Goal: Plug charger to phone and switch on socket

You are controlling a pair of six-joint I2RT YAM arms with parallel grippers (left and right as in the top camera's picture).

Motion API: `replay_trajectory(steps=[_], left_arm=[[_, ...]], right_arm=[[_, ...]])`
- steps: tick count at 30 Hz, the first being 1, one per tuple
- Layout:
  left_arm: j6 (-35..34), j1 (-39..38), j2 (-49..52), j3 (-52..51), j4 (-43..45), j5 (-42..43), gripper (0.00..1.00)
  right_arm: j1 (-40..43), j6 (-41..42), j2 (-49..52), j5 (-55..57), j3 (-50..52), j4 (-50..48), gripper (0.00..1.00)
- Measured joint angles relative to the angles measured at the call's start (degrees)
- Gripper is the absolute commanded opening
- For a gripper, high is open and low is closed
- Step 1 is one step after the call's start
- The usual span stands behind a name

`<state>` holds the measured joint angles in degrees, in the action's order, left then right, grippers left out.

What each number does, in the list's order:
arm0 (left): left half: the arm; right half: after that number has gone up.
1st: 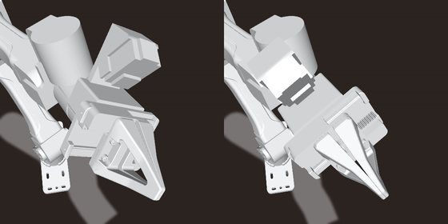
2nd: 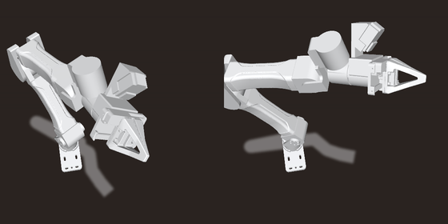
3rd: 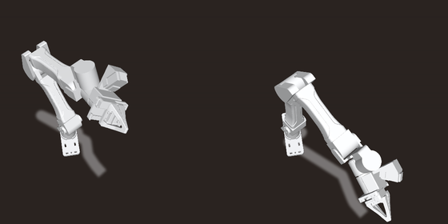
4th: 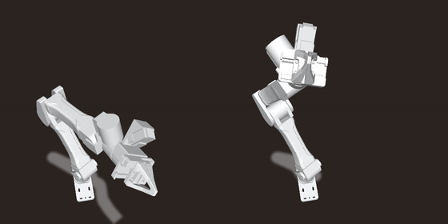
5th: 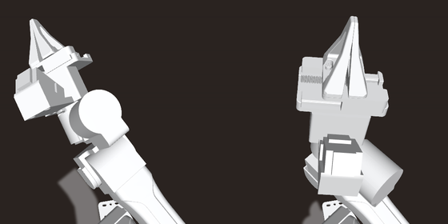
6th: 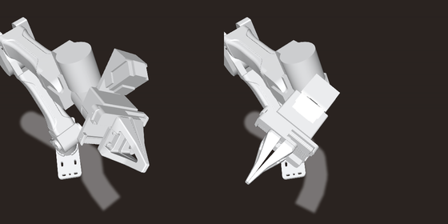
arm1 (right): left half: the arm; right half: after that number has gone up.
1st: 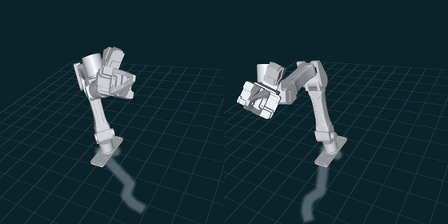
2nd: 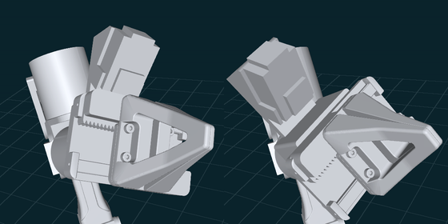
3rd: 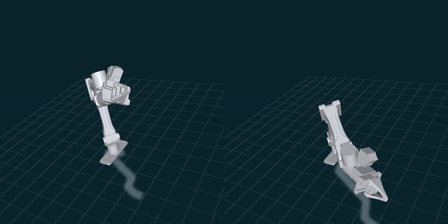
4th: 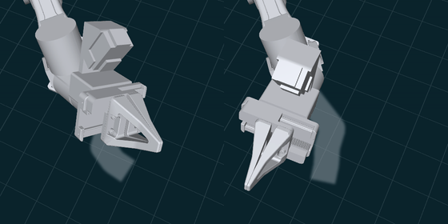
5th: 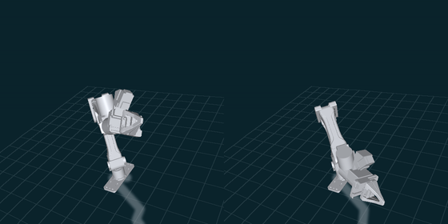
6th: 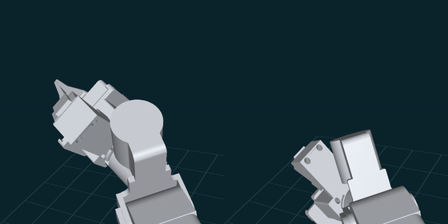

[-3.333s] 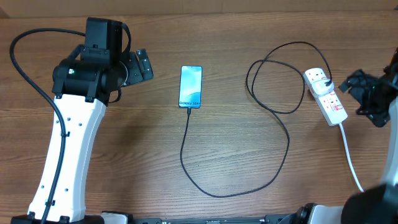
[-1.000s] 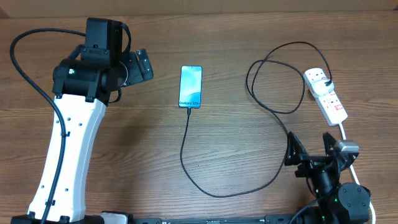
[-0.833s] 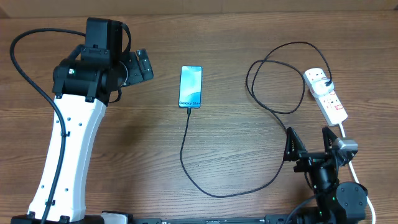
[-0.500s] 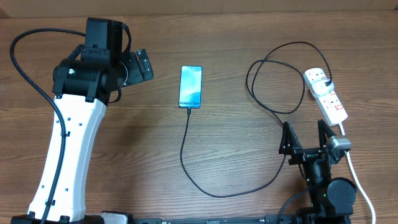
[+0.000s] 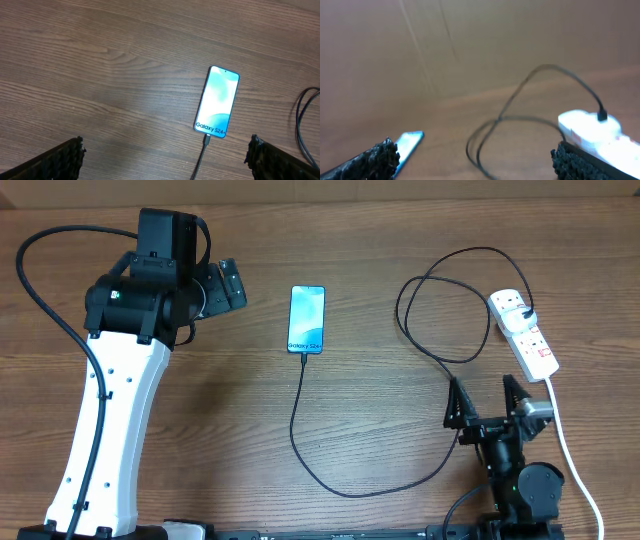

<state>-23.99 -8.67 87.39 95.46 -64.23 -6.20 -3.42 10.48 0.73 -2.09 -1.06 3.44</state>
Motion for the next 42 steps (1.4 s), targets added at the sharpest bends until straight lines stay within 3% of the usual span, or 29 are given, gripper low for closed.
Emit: replay_trajectory(steps=[19, 42], left_arm=[[0.0, 0.0, 0.0, 0.0, 0.0, 0.0, 1.00], [0.0, 0.0, 0.0, 0.0, 0.0, 0.0, 1.00]], right_arm=[[0.0, -10.2, 0.0, 0.7, 0.0, 1.7, 1.00], [0.0, -13.3, 0.0, 1.0, 0.0, 1.7, 1.00]])
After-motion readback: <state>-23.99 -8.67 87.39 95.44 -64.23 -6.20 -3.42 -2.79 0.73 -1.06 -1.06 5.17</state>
